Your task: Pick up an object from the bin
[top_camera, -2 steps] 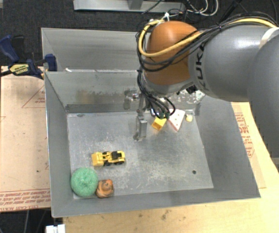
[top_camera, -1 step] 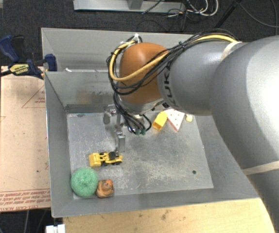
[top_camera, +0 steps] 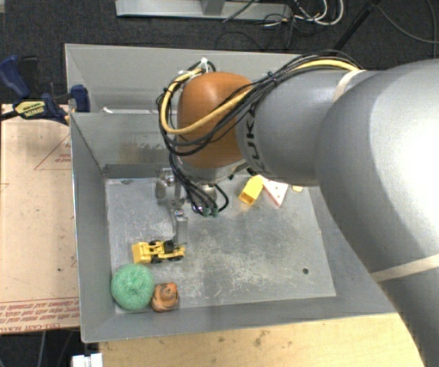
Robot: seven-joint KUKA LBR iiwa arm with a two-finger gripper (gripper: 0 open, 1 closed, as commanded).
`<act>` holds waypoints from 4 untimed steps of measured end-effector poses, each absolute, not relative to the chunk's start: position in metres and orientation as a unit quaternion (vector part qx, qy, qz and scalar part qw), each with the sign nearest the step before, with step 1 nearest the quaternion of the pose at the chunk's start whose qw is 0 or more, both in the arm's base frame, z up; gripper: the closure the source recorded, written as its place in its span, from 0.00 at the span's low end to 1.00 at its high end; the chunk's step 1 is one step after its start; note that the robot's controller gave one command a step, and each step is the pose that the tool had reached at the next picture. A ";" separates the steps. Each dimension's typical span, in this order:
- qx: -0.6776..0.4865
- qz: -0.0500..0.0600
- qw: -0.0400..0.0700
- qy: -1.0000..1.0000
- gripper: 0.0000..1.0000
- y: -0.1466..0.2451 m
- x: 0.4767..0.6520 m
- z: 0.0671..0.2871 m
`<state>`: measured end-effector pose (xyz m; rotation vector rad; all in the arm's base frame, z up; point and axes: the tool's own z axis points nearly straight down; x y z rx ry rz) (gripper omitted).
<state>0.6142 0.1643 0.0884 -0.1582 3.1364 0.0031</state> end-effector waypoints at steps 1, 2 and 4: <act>-0.104 0.003 0.002 0.995 0.00 0.159 0.615 0.086; -0.130 -0.001 0.001 0.992 0.00 0.170 0.594 0.076; -0.102 0.001 -0.001 0.995 0.00 0.182 0.571 0.073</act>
Offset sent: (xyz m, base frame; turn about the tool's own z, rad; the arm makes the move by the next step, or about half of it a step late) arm -0.0429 0.0393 -0.0184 -0.0592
